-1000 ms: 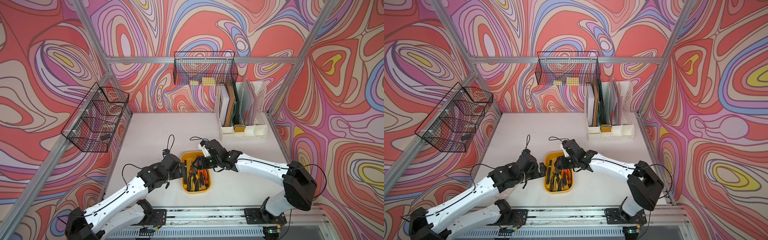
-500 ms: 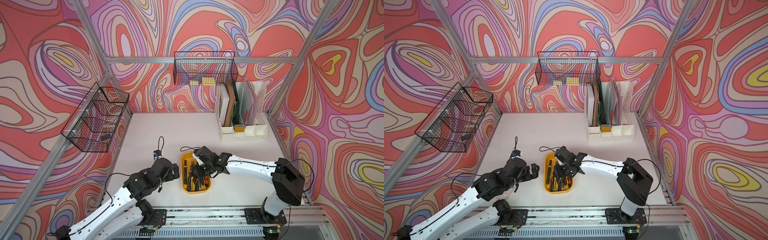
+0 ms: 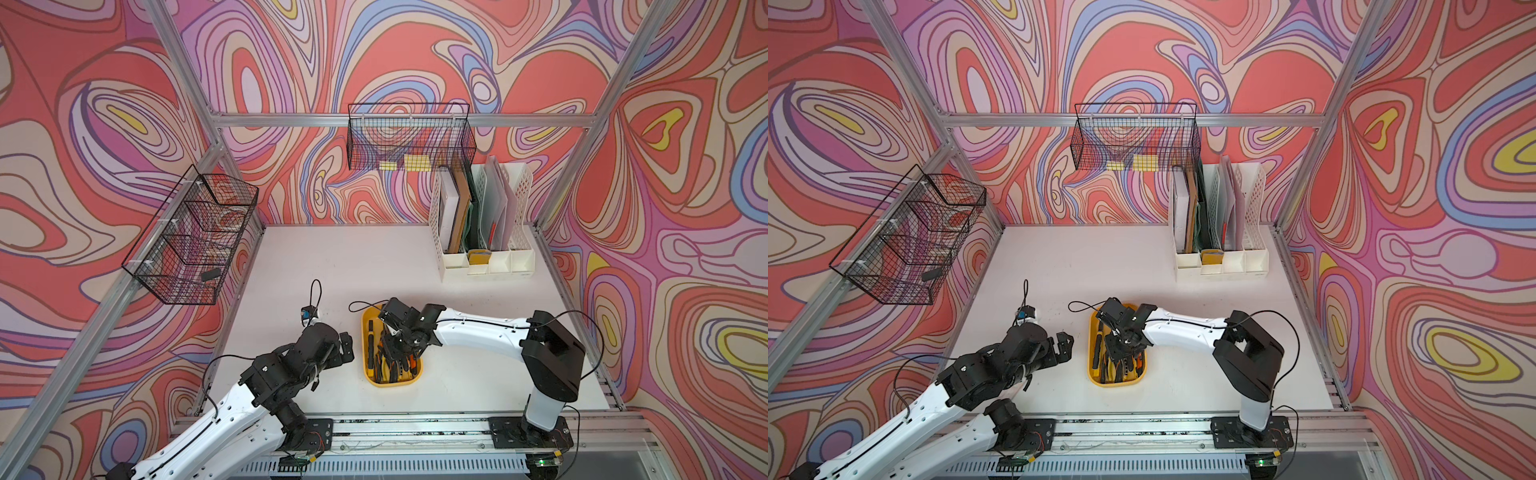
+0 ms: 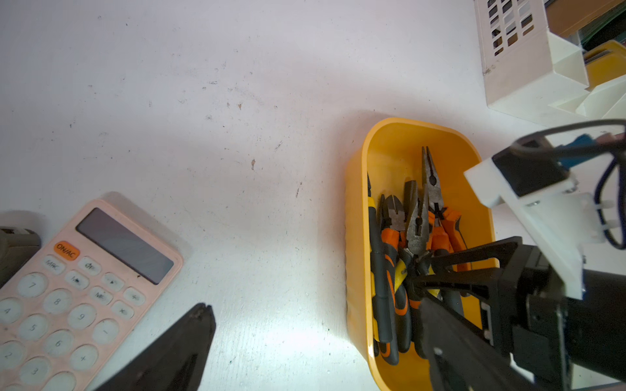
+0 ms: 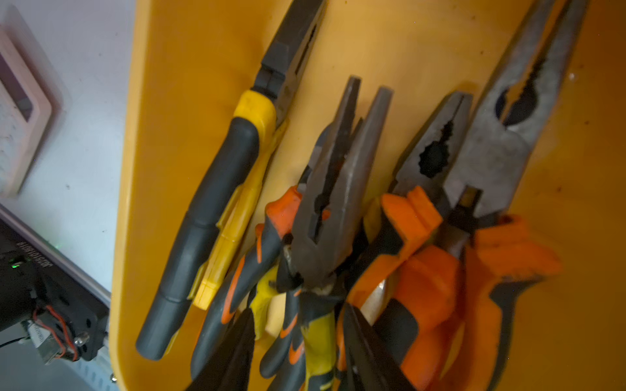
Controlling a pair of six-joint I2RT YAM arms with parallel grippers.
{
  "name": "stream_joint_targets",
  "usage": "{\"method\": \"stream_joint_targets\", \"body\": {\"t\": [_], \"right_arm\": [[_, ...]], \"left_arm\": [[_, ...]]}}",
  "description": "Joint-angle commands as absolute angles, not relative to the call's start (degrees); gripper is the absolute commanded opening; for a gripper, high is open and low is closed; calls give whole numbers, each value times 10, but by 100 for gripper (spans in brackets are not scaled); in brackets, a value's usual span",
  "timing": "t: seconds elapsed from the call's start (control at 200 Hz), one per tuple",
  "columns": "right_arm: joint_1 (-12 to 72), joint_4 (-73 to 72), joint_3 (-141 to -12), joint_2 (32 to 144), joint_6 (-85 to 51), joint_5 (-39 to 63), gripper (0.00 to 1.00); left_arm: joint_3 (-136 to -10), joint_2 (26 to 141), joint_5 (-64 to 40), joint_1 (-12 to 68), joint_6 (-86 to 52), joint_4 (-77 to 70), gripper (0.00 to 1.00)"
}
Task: Take the pliers out of the storage box
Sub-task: Pick up the pliers from the storage box.
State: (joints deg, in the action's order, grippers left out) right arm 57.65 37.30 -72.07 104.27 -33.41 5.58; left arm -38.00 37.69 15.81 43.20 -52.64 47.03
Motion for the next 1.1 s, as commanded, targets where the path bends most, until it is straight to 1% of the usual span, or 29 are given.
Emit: {"method": "stream_joint_targets", "body": {"t": [0.0, 0.21, 0.456, 0.526, 0.606, 0.771, 0.936, 1.092], "right_arm": [[584, 415, -732, 1055, -321, 21, 43], [590, 443, -748, 1070, -315, -3, 38], [608, 480, -781, 1111, -299, -36, 38], [612, 486, -789, 1123, -297, -39, 36], [616, 489, -794, 1127, -297, -41, 33], [615, 491, -795, 1126, -297, -43, 21], [616, 496, -796, 1111, -302, -55, 16], [615, 504, -806, 1080, -307, -68, 14]], "left_arm": [[-374, 370, 164, 436, -534, 488, 100], [-368, 361, 168, 435, -537, 486, 100], [-365, 361, 169, 435, -539, 491, 100], [-363, 360, 169, 436, -541, 490, 100], [-363, 361, 168, 436, -541, 491, 100], [-361, 361, 169, 436, -542, 494, 100], [-362, 362, 169, 436, -544, 493, 99], [-361, 363, 170, 436, -545, 493, 99]]}}
